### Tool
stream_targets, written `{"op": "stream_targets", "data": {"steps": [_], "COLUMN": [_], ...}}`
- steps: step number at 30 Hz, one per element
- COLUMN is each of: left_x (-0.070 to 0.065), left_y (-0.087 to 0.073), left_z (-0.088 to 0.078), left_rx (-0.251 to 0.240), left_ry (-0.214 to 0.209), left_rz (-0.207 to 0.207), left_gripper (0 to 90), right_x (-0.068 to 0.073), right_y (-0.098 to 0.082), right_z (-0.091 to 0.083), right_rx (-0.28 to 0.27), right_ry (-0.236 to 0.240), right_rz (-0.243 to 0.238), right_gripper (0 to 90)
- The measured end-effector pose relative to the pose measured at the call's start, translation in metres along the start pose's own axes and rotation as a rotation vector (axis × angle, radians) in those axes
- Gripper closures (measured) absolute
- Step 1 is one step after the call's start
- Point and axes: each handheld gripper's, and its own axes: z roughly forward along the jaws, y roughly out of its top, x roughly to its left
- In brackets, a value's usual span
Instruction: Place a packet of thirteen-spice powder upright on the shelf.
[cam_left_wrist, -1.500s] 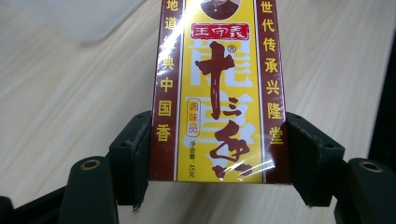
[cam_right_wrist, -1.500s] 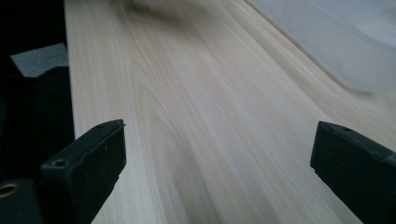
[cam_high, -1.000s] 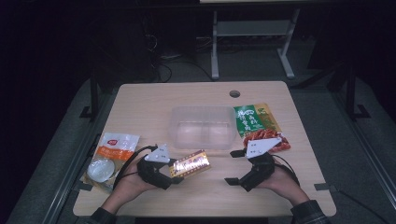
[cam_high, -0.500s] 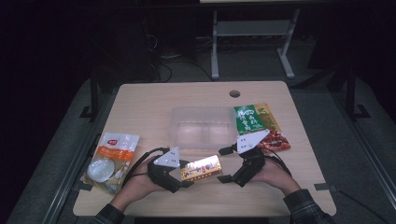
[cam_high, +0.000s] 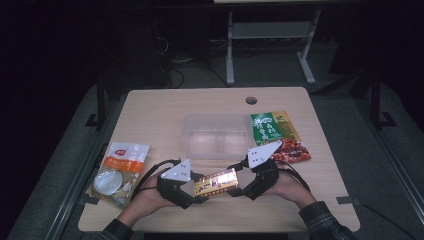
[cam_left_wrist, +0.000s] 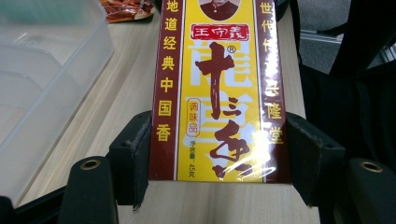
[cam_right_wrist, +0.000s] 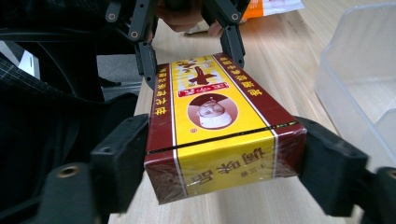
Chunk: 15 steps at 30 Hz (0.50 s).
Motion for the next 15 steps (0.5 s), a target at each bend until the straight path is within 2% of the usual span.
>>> {"op": "stream_targets", "data": {"steps": [7, 15], "left_x": [0.0005, 0.0012], "left_y": [-0.0005, -0.003], "left_z": [0.0001, 0.0027], "left_rx": [-0.001, 0.007], "left_ry": [-0.009, -0.031], "left_rz": [0.008, -0.007], "left_gripper": [31.9, 31.3], "right_x": [0.001, 0.0033], "right_y": [0.0001, 0.0008], "right_z": [-0.0014, -0.0013], "right_rx": [-0.001, 0.005], "right_ry": [0.003, 0.016], "right_rz": [-0.015, -0.012], "right_gripper": [26.1, 28.1]}}
